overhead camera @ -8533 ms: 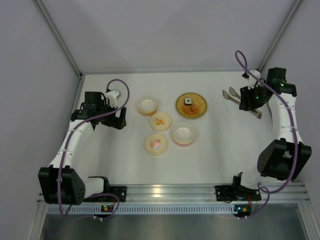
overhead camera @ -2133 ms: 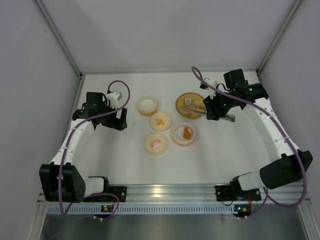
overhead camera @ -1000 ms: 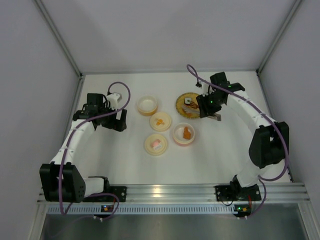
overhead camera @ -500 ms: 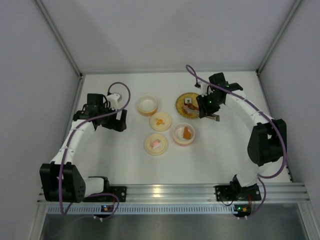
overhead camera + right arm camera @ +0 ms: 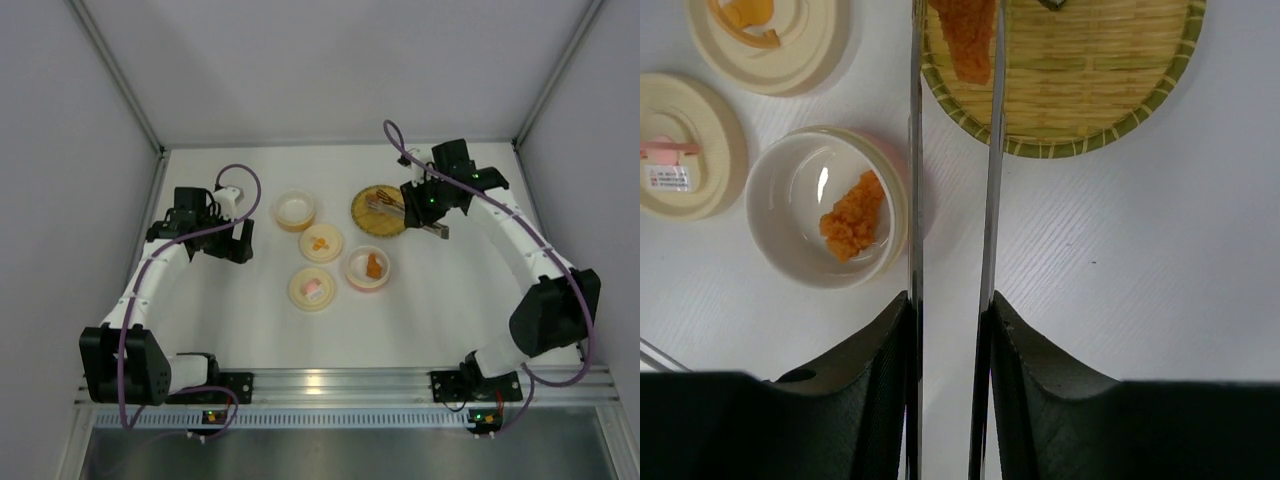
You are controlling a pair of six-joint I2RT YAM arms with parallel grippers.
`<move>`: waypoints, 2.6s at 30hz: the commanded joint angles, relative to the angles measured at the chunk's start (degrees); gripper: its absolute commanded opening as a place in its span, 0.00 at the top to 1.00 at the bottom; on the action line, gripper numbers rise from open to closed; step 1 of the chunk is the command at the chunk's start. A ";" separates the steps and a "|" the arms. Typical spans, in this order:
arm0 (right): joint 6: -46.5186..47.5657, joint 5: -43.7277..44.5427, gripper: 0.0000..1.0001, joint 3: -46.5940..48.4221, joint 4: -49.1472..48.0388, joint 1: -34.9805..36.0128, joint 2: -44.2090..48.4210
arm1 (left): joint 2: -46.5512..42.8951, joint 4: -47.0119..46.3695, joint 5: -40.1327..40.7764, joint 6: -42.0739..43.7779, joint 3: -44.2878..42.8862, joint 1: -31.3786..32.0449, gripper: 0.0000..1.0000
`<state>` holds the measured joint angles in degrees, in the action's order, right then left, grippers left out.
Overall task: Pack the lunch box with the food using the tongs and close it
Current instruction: Pick up the fake food from the plate, then place the fake food in the packing box.
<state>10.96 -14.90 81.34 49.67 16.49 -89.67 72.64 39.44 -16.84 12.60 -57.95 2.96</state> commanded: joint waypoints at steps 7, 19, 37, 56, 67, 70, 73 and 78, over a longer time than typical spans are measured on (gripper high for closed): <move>1.61 -8.39 1.00 -1.00 7.10 0.73 13.90 | -1.10 0.64 -0.04 0.67 -2.43 0.11 0.02; -3.66 -15.16 1.00 -12.25 8.08 0.82 22.34 | -0.66 1.16 -1.18 -0.21 -2.60 0.11 0.02; -29.59 -7.86 1.00 -16.48 4.73 1.35 24.37 | -0.13 1.25 -0.56 -0.21 -1.46 0.11 0.02; -32.93 -12.88 0.99 -16.65 3.07 6.62 19.27 | 0.75 0.99 0.40 -0.30 -0.67 0.11 0.02; -32.41 -11.22 0.96 -17.44 2.62 7.42 18.12 | 1.27 0.29 0.84 -0.03 -0.23 0.11 0.02; -31.88 -9.11 0.92 -17.88 2.45 7.50 18.21 | 1.45 0.20 0.76 -0.03 -0.14 0.11 0.02; -31.53 -8.14 0.86 -18.06 2.10 7.68 17.78 | 1.63 -0.06 0.67 -0.03 -0.14 0.11 0.02; -30.39 -8.39 0.63 -16.57 2.27 8.03 15.93 | 1.89 -0.15 0.76 0.05 0.03 0.11 0.02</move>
<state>-20.38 -23.55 63.00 55.40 22.85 -72.66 73.82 40.69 -15.94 12.32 -58.28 2.96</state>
